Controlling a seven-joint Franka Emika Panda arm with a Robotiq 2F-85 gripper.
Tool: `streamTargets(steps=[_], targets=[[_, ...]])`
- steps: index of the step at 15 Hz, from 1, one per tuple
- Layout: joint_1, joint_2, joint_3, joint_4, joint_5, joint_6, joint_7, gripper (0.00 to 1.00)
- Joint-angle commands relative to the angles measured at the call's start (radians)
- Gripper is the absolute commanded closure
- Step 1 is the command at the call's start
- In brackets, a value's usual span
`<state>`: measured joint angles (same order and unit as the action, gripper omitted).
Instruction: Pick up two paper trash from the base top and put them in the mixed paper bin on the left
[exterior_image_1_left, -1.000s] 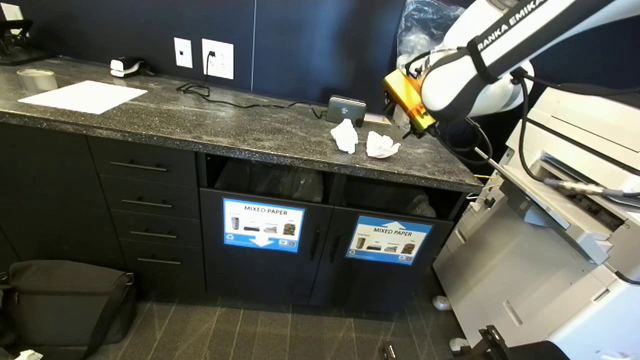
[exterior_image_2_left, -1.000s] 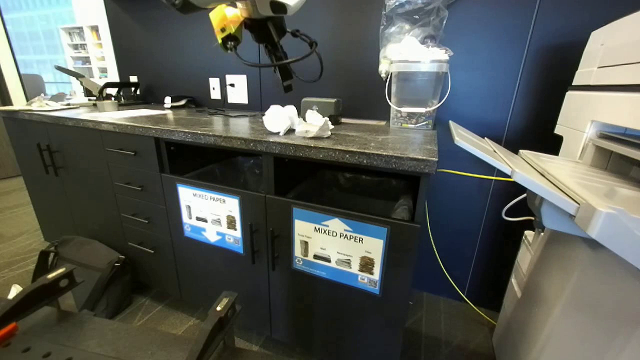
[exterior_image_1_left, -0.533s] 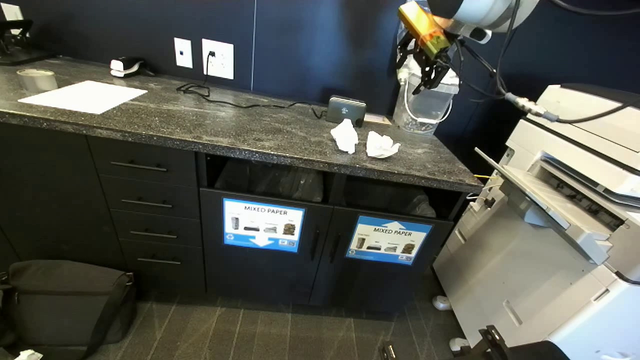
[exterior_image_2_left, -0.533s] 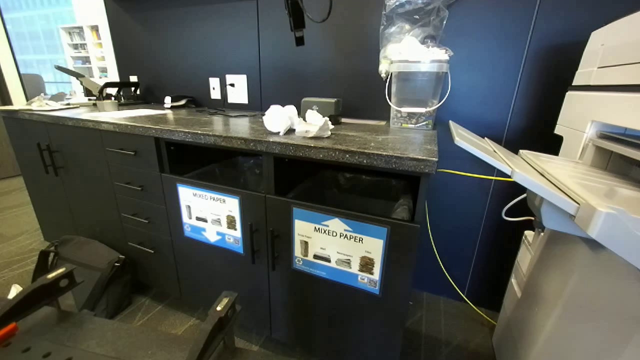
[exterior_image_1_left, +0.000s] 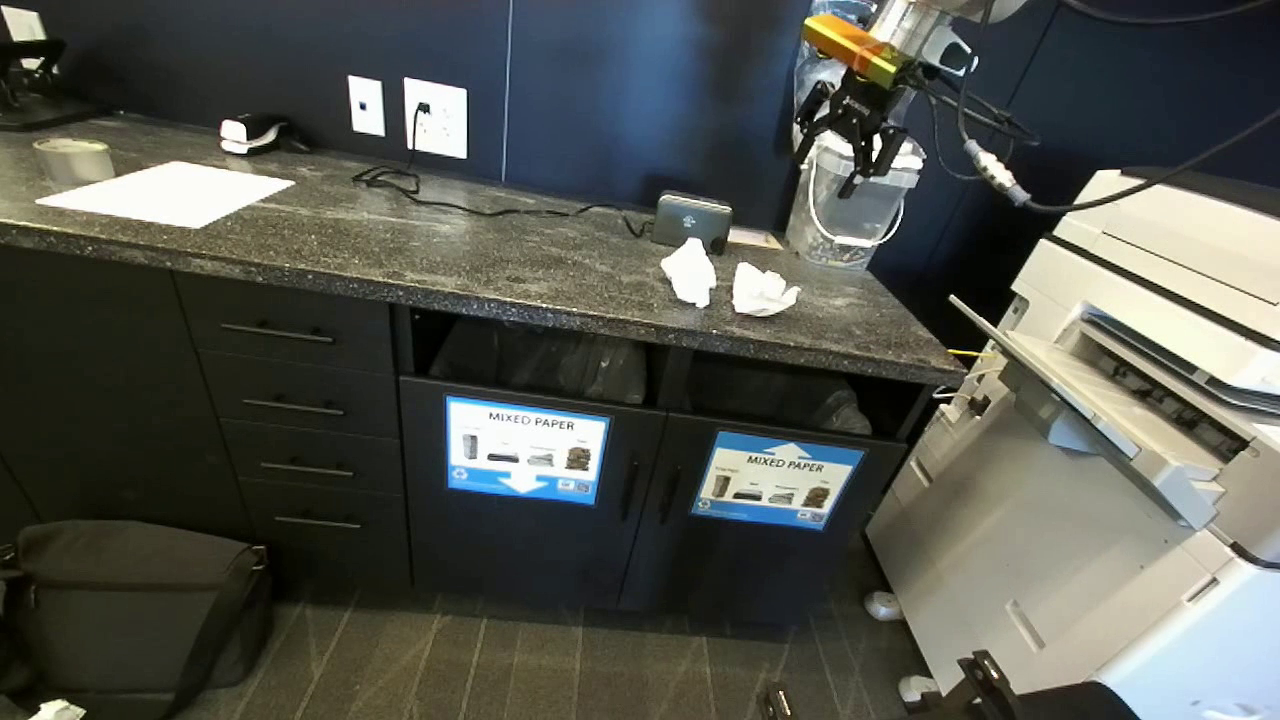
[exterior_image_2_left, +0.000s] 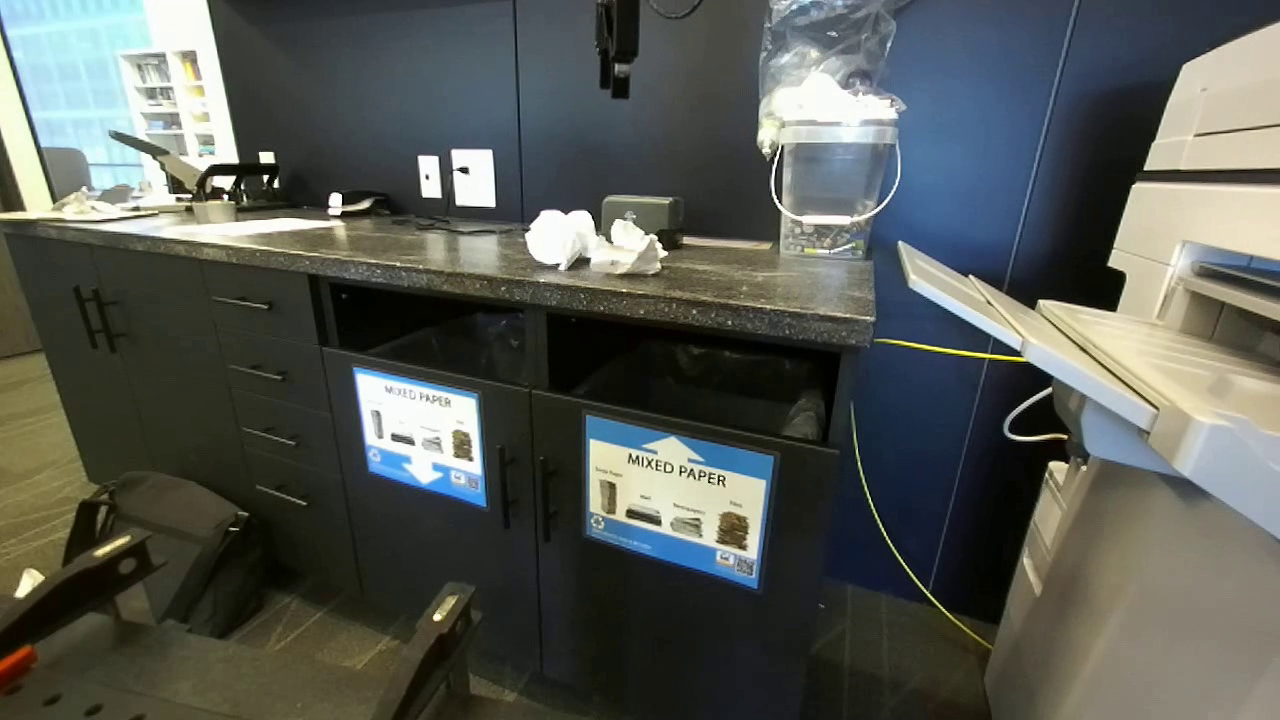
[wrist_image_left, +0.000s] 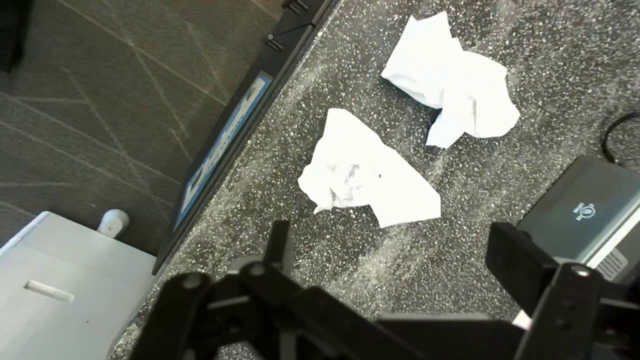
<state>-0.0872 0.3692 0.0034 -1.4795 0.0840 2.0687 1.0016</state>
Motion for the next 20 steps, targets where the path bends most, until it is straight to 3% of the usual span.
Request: streamTargets(steps=[1, 6, 10, 14, 20], targets=[[0.029, 0.176, -0.027, 0.243, 0.026, -0.102, -0.027, 0.00], [0.044, 0.376, -0.028, 0.459, 0.026, -0.147, -0.026, 0.00], [0.057, 0.490, -0.035, 0.589, 0.007, -0.257, -0.035, 0.00], [0.057, 0.522, -0.054, 0.602, 0.001, -0.319, -0.036, 0.00], [0.044, 0.528, -0.056, 0.557, -0.020, -0.245, -0.054, 0.00]])
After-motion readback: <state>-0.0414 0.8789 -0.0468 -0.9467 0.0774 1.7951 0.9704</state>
